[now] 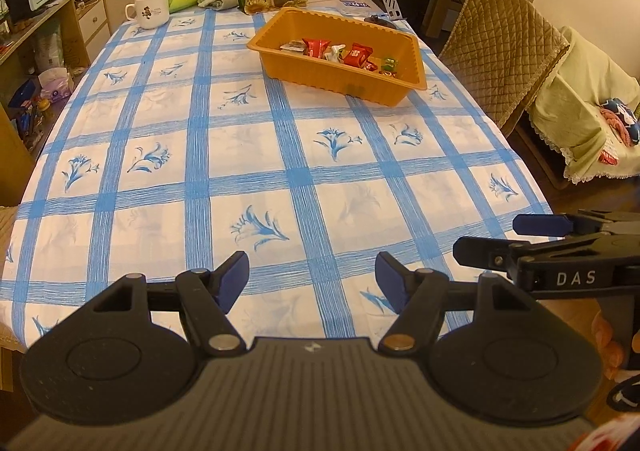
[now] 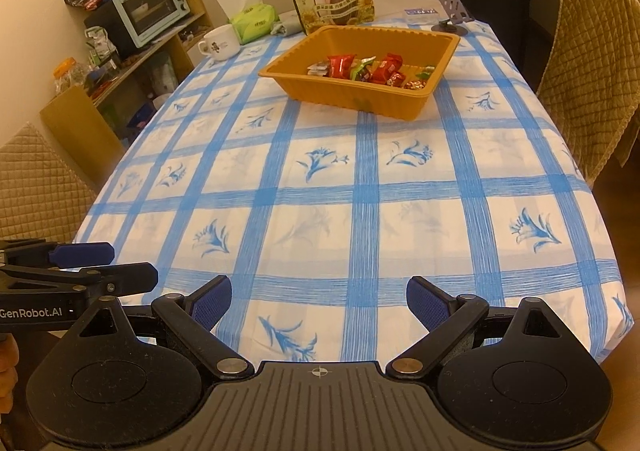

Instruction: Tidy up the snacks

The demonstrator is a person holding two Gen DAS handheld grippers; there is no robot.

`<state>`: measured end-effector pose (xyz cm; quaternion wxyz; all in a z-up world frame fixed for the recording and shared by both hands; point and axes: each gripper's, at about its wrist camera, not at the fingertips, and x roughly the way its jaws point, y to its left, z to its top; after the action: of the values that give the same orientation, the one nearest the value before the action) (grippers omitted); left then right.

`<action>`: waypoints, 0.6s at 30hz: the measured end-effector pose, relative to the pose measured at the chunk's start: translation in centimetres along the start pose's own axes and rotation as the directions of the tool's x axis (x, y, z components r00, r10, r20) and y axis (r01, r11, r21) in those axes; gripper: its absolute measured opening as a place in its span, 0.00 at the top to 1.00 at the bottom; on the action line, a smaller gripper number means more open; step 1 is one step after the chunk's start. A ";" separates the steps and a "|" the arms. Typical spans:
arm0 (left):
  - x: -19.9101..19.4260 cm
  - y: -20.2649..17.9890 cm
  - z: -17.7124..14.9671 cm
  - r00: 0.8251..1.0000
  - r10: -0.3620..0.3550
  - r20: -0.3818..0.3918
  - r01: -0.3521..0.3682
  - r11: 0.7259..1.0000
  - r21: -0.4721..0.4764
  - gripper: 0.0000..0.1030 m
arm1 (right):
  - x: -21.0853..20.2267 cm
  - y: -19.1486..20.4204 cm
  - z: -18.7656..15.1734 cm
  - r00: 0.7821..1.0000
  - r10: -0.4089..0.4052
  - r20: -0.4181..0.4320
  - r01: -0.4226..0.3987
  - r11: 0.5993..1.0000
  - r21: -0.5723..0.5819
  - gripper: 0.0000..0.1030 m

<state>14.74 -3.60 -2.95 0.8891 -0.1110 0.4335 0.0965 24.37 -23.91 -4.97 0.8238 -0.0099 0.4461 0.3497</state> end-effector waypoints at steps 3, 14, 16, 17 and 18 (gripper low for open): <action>0.0 0.0 0.0 1.000 0.001 0.000 -0.001 1.000 -0.001 0.34 | -0.1 0.1 0.0 1.000 0.002 0.001 -0.002 1.000 -0.003 0.09; 0.2 0.0 -0.1 1.000 -0.001 -0.004 0.001 1.000 0.002 0.34 | 0.1 0.1 0.0 1.000 -0.001 -0.003 0.001 1.000 0.003 0.09; 0.3 0.0 -0.1 1.000 -0.001 -0.004 0.001 1.000 0.002 0.34 | 0.1 0.1 0.0 1.000 0.000 -0.003 0.000 1.000 0.003 0.09; 0.3 0.0 -0.1 1.000 -0.001 -0.005 0.001 1.000 0.001 0.34 | 0.1 0.1 0.0 1.000 0.000 -0.004 0.000 1.000 0.004 0.09; 0.3 0.0 0.0 1.000 -0.001 -0.005 0.001 1.000 0.001 0.34 | 0.1 0.1 0.0 1.000 -0.001 -0.004 0.001 1.000 0.004 0.09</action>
<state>14.85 -3.56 -3.19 0.8881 -0.1110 0.4356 0.0959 24.33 -23.79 -5.01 0.8230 -0.0092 0.4483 0.3486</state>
